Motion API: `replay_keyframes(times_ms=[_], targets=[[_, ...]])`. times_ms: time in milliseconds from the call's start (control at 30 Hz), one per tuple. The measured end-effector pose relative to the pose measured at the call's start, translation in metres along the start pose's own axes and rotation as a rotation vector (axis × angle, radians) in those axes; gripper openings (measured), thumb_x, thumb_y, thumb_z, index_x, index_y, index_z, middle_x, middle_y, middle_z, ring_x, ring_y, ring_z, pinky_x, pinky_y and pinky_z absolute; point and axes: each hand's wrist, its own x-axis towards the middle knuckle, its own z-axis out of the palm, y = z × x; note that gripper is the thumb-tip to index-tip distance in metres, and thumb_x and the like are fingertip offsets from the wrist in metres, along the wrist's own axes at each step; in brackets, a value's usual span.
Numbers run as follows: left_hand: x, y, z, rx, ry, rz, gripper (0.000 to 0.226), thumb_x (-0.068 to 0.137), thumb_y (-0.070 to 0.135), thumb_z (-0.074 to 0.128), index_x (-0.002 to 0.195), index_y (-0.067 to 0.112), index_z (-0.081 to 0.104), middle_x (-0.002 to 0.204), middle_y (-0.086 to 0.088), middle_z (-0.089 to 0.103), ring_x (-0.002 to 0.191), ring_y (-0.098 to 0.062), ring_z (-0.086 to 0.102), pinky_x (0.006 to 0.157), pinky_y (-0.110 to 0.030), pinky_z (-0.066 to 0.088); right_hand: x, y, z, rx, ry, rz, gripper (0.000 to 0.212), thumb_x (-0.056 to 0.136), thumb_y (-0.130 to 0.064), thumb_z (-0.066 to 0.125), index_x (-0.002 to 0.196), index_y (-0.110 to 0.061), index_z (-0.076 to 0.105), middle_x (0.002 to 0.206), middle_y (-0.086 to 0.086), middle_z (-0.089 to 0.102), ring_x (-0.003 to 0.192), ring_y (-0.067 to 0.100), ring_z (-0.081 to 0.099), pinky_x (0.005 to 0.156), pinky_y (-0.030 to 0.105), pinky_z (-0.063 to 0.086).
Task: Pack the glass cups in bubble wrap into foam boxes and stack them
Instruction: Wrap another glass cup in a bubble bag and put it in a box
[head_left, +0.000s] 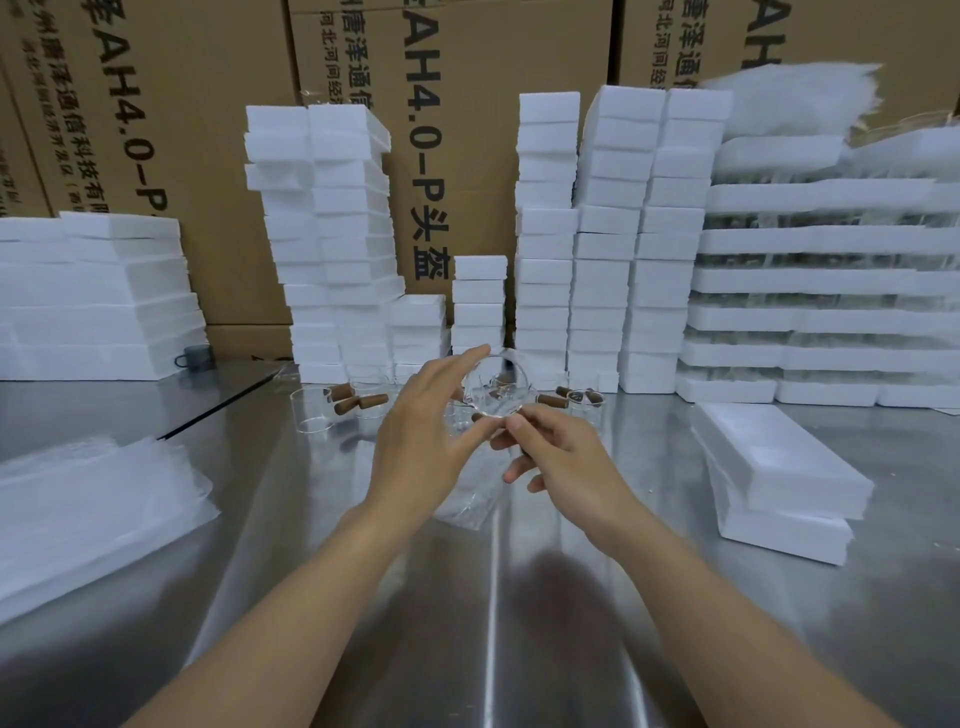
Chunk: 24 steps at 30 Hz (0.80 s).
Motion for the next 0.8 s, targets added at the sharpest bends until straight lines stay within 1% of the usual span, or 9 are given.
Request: replay_keyframes(times_ms=[100,233,333,400,500,567,633,700,800], targets=[[0.003,0.003,-0.006,0.091,0.039,0.032,0.068,0.089,0.036,0.087,0.15,0.035,0.057,0.143,0.016,0.059,0.12,-0.013,0.06,0.097,-0.036,0.054,0.002,-0.001,0.003,0.001,0.032,0.012,0.017,0.107,-0.035,0.057,0.109,-0.024,0.07,0.097,-0.005,0.077,0.072,0.013,0.072,0.06,0.019,0.049],[0.005,0.006,-0.008,0.146,0.101,0.022,0.068,0.086,0.043,0.088,0.147,0.03,0.061,0.14,0.013,0.063,0.117,-0.015,0.062,0.096,-0.029,0.05,0.004,0.002,0.004,0.016,0.215,-0.027,0.015,0.095,-0.034,0.075,0.103,-0.028,0.064,0.09,-0.004,0.076,0.072,0.012,0.071,0.06,0.018,0.049],[0.004,0.007,-0.007,0.115,0.112,0.015,0.068,0.086,0.045,0.087,0.146,0.03,0.061,0.139,0.016,0.062,0.116,-0.013,0.062,0.094,-0.03,0.052,0.004,0.005,0.003,-0.025,0.224,-0.09,0.016,0.09,-0.029,0.081,0.099,-0.027,0.068,0.091,-0.004,0.075,0.08,0.017,0.071,0.075,0.033,0.059],[0.004,0.008,-0.007,0.083,0.123,0.014,0.068,0.086,0.047,0.086,0.147,0.032,0.06,0.14,0.019,0.061,0.117,-0.011,0.061,0.095,-0.035,0.055,0.003,0.005,0.004,-0.053,0.242,-0.143,0.015,0.091,-0.026,0.081,0.1,-0.026,0.069,0.093,-0.007,0.075,0.081,0.016,0.071,0.078,0.038,0.06],[0.006,0.015,-0.008,-0.022,0.162,0.018,0.069,0.087,0.05,0.085,0.148,0.04,0.055,0.138,0.029,0.057,0.124,-0.007,0.058,0.097,-0.037,0.055,0.003,-0.002,0.004,0.019,0.269,-0.242,0.004,0.099,-0.022,0.07,0.103,-0.024,0.07,0.093,-0.008,0.074,0.069,0.01,0.069,0.064,0.022,0.054],[0.008,0.021,-0.01,-0.078,0.208,0.02,0.07,0.085,0.051,0.086,0.146,0.046,0.053,0.137,0.031,0.057,0.129,-0.007,0.056,0.099,-0.03,0.051,0.003,-0.01,0.004,0.159,0.259,-0.184,0.019,0.107,-0.031,0.059,0.1,-0.02,0.073,0.086,-0.004,0.073,0.06,0.012,0.062,0.057,0.018,0.048],[0.01,0.025,-0.011,-0.107,0.246,0.028,0.065,0.084,0.051,0.087,0.142,0.045,0.058,0.135,0.029,0.059,0.13,-0.008,0.057,0.101,-0.03,0.05,0.004,-0.016,0.004,0.357,0.177,-0.032,0.037,0.11,-0.04,0.049,0.097,-0.017,0.076,0.078,-0.001,0.068,0.057,0.012,0.056,0.056,0.022,0.045],[0.01,0.026,-0.01,-0.131,0.257,0.029,0.056,0.086,0.042,0.089,0.136,0.038,0.066,0.132,0.027,0.063,0.126,-0.01,0.06,0.1,-0.034,0.052,0.004,-0.017,0.005,0.459,0.089,0.09,0.042,0.11,-0.045,0.046,0.098,-0.018,0.076,0.075,-0.001,0.061,0.057,0.011,0.052,0.059,0.024,0.045],[0.009,0.026,-0.008,-0.136,0.232,0.013,0.052,0.086,0.035,0.09,0.133,0.035,0.069,0.127,0.028,0.065,0.119,-0.011,0.063,0.093,-0.03,0.052,0.003,-0.012,0.009,0.492,0.035,0.17,0.041,0.109,-0.049,0.046,0.1,-0.019,0.073,0.074,-0.003,0.056,0.058,0.01,0.048,0.06,0.024,0.045]])
